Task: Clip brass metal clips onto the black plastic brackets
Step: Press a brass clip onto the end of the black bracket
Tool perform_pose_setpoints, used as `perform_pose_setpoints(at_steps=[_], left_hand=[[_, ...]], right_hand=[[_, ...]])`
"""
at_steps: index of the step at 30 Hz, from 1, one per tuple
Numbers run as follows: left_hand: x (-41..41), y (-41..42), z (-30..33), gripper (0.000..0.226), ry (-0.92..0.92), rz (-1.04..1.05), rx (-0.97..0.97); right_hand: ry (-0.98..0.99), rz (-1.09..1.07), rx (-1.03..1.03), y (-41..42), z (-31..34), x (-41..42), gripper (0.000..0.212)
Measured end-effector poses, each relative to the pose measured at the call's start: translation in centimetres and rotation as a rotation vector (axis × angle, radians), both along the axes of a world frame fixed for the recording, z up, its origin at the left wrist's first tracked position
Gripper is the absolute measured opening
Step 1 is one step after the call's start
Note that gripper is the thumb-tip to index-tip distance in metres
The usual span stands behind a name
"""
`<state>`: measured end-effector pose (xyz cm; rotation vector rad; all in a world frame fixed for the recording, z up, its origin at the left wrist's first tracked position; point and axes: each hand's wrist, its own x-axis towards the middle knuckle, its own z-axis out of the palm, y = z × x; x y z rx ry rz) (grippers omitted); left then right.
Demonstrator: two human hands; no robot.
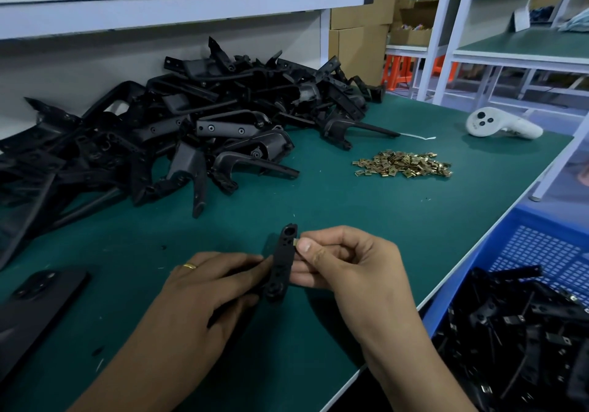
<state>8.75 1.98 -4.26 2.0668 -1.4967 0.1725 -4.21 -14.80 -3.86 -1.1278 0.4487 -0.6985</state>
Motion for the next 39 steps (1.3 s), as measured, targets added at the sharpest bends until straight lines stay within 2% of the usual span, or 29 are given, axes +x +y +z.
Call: perform_pose_setpoints(at_steps=[4,7,11,18,23,28,34,39], left_hand=[[-0.1,0.1,0.1,0.039,0.0,-0.009,-0.003],[-0.2,0.2,0.1,0.037,0.035,-0.022,-0.024],[-0.3,0.2,0.3,0.035,0.097,-0.06,-0.038],[0.2,0.5,0.2,0.035,0.129,-0.129,0.004],[0.8,1.1,-0.6,0.049,0.209,-0.152,0.049],[1.2,1.2,-0.9,0.033,0.187,-0.145,0.093],[1.5,1.1,-1.2,0.049,0.09,-0.133,0.118],[2.0,1.0,-1.9,0.051,0.039,-0.137,0.169]], right_hand=[[0.005,-0.007,-0.056,0.1,-0.2,-0.2,0.007],[-0.012,0.085,-0.048,-0.5,0.1,-0.7,0.002],[-0.04,0.267,-0.032,-2.0,0.8,-2.1,0.017],[-0.096,0.452,0.004,-3.0,0.7,-2.4,0.044],[-0.117,0.712,-0.013,-3.6,0.9,-3.0,0.039],[-0.08,0.646,-0.102,-3.3,0.9,-2.8,0.031],[0.049,0.508,-0.323,-3.6,1.0,-3.1,0.025],[0.058,0.517,-0.362,-3.8,1.2,-3.3,0.027]])
